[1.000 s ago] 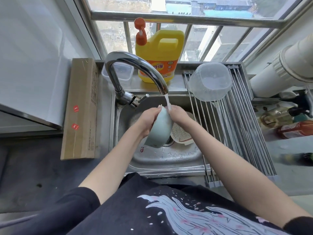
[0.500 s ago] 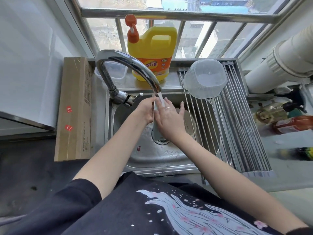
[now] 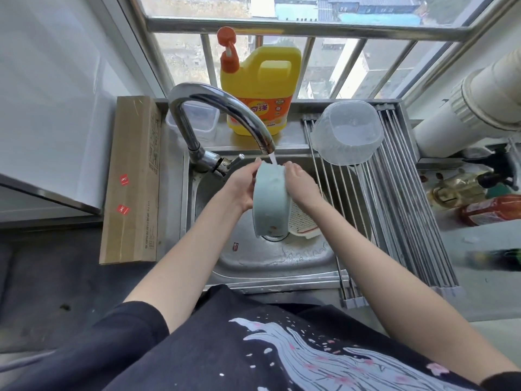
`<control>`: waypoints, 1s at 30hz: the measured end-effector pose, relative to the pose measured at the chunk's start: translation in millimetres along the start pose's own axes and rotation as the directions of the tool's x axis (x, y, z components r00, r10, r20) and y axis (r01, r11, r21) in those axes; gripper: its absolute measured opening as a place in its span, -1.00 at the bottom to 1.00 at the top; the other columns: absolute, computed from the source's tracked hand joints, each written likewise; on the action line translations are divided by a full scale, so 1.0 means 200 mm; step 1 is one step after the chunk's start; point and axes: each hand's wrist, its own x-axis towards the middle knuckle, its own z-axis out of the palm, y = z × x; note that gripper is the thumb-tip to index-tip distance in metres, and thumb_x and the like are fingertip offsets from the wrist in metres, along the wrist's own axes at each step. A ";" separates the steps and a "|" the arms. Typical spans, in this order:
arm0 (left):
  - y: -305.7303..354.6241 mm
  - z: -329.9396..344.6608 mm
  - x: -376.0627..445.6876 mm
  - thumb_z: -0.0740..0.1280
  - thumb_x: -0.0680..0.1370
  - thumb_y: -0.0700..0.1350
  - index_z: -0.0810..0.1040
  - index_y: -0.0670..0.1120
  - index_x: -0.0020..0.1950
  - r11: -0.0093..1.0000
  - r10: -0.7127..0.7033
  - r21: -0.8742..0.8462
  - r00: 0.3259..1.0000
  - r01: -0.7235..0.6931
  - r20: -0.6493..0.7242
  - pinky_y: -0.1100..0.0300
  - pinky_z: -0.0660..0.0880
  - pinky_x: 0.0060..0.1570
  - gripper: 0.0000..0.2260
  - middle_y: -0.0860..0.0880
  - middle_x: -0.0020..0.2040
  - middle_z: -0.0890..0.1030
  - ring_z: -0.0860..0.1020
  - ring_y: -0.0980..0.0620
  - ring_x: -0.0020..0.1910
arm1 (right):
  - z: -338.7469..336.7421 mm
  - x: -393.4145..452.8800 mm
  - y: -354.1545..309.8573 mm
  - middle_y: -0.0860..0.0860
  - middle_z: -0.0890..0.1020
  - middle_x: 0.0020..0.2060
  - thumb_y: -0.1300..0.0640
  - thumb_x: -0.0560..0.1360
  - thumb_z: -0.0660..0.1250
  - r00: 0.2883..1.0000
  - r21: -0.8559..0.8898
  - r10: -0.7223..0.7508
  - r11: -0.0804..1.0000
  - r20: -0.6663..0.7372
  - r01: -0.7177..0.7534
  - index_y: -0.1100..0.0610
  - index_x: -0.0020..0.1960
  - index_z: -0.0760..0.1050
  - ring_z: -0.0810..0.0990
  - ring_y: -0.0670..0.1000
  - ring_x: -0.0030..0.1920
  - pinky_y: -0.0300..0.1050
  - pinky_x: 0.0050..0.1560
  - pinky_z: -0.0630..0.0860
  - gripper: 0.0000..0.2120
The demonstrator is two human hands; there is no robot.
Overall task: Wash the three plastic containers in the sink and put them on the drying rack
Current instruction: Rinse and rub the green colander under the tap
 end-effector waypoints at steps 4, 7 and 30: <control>0.04 0.06 -0.01 0.01 0.68 -0.02 0.50 -0.20 -0.11 0.999 0.028 0.044 0.998 -0.025 -0.058 0.15 0.53 -0.23 -0.62 -0.09 -0.29 0.62 0.56 -0.03 -0.23 | 0.09 -0.08 -0.01 0.03 0.14 0.53 -0.07 0.62 -0.05 0.973 -0.303 -0.208 0.938 -0.102 0.169 0.05 0.54 0.09 -0.02 0.02 0.54 0.33 0.43 -0.25 -0.49; 0.04 0.07 -0.01 0.02 0.68 -0.04 0.50 -0.19 -0.13 0.999 0.035 0.014 0.997 -0.034 -0.064 0.18 0.52 -0.25 -0.63 -0.09 -0.30 0.61 0.55 0.00 -0.26 | 0.15 -0.14 0.03 0.07 0.21 0.51 -0.07 0.62 -0.10 0.893 -0.529 -0.432 0.791 -0.125 0.308 0.11 0.52 0.16 0.02 0.08 0.54 0.34 0.40 -0.26 -0.48; -0.14 0.03 -0.05 0.23 0.61 -0.09 0.58 -0.19 0.09 0.847 0.430 0.424 0.882 -0.320 -0.193 0.26 0.51 -0.27 -0.78 -0.09 -0.07 0.62 0.58 0.02 -0.18 | 0.14 -0.12 -0.02 0.07 0.58 0.11 0.13 0.65 0.06 0.935 0.660 0.163 0.746 -0.316 0.094 0.18 0.25 0.37 0.58 0.03 0.16 -0.25 -0.04 0.49 -0.76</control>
